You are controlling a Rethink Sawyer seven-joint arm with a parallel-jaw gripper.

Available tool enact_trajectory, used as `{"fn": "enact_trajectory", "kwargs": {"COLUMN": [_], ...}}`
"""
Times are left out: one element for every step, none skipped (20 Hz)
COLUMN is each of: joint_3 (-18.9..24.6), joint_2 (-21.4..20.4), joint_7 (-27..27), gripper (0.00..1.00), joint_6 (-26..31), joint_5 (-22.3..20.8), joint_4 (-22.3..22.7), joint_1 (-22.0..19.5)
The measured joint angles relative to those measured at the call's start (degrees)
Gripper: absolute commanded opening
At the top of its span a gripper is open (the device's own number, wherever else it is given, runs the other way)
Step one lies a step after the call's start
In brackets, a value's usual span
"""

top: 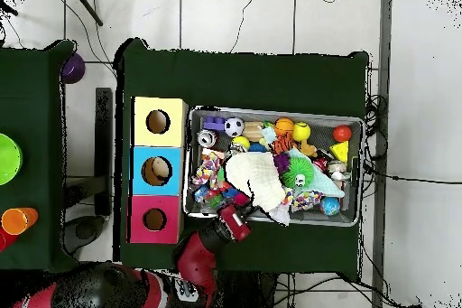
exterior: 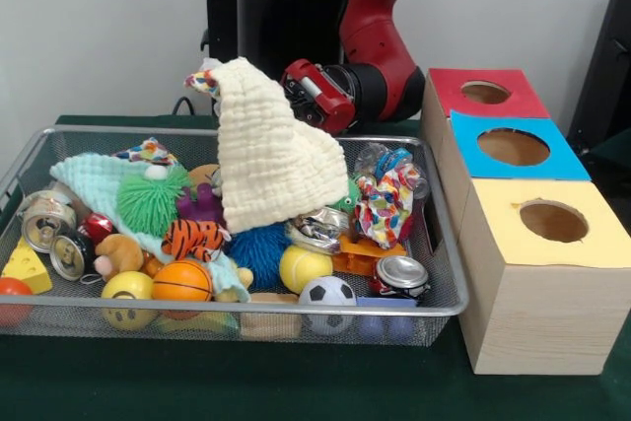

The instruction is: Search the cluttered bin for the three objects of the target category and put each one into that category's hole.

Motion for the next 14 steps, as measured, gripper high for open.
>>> {"fn": "enact_trajectory", "kwargs": {"joint_3": [0.0,0.0,0.0,0.0,0.0,0.0,0.0,-0.1,-0.2,-0.3,-0.3,-0.3,-0.3,-0.3], "joint_2": [0.6,0.7,0.8,0.9,1.0,1.0,1.1,1.1,1.1,1.1,1.1,1.1,1.1,1.1], "joint_7": [0.5,0.6,0.7,0.8,1.0,1.1,1.3,1.4,1.5,1.5,1.7,1.9,2.0,2.1], "gripper": [1.00,1.00,1.00,1.00,1.00,1.00,1.00,1.00,1.00,1.00,1.00,1.00,1.00,1.00], "joint_6": [0.0,0.1,0.1,0.2,0.5,0.9,1.1,1.4,1.4,1.5,1.5,1.5,1.5,1.5], "joint_5": [0.0,-0.1,-0.2,-0.2,-0.6,-1.0,-1.3,-1.6,-1.8,-1.9,-1.9,-1.9,-1.9,-1.9], "joint_4": [-0.8,-0.8,-0.9,-0.9,-1.0,-1.1,-1.1,-1.1,-1.1,-1.1,-1.1,-1.1,-1.1,-1.1], "joint_1": [0.0,0.0,0.0,0.0,0.0,0.0,0.0,0.0,0.0,0.0,0.0,0.0,0.0,0.0]}}
